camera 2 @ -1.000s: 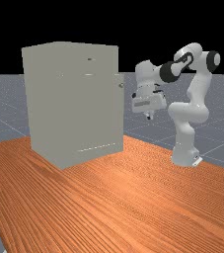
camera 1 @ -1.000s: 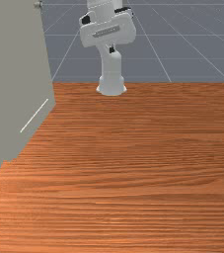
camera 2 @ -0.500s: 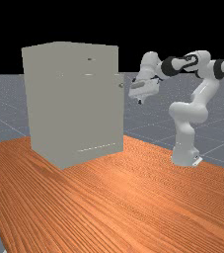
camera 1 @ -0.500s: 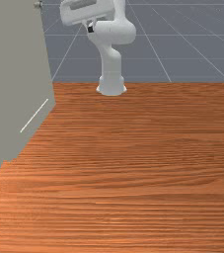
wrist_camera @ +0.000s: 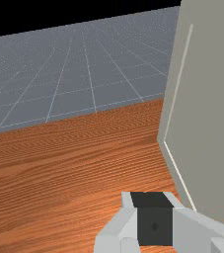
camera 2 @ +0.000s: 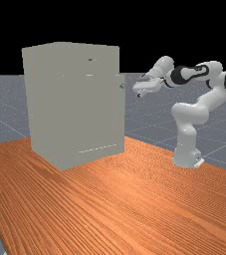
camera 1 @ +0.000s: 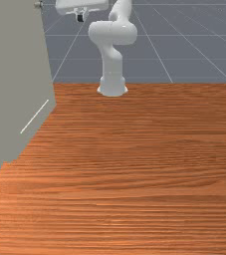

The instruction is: Open the cabinet door

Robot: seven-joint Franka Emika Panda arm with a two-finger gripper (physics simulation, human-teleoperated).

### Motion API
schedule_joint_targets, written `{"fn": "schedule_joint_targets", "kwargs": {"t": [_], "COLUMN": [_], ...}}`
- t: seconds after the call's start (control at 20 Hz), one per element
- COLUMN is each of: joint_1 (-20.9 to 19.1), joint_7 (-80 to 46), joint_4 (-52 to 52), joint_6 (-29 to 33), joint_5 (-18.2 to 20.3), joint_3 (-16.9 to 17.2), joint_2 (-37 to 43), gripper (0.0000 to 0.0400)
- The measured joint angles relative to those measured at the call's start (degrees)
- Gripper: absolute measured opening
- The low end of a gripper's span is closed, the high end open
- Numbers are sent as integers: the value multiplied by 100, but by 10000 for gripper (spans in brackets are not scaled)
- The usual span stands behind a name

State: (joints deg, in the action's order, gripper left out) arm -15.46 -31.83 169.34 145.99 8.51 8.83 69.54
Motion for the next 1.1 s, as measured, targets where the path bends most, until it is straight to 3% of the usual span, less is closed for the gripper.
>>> {"fn": "schedule_joint_targets", "kwargs": {"t": [0.15,0.3,0.45,0.8,0.85,0.9,1.0,1.1], "joint_1": [-43,-192,-506,-1340,-1474,-1574,-1578,-1521], "joint_7": [65,139,117,195,266,345,575,737], "joint_4": [273,331,344,281,300,327,414,490], "joint_6": [331,-19,-178,-42,60,185,703,1277], "joint_5": [8,-98,-228,-502,-572,-628,-664,-667], "joint_3": [3,-46,-91,222,312,411,730,1002], "joint_2": [544,1268,1626,1897,1837,1763,1581,1322], "gripper": [0,0,0,0,157,252,346,380]}}
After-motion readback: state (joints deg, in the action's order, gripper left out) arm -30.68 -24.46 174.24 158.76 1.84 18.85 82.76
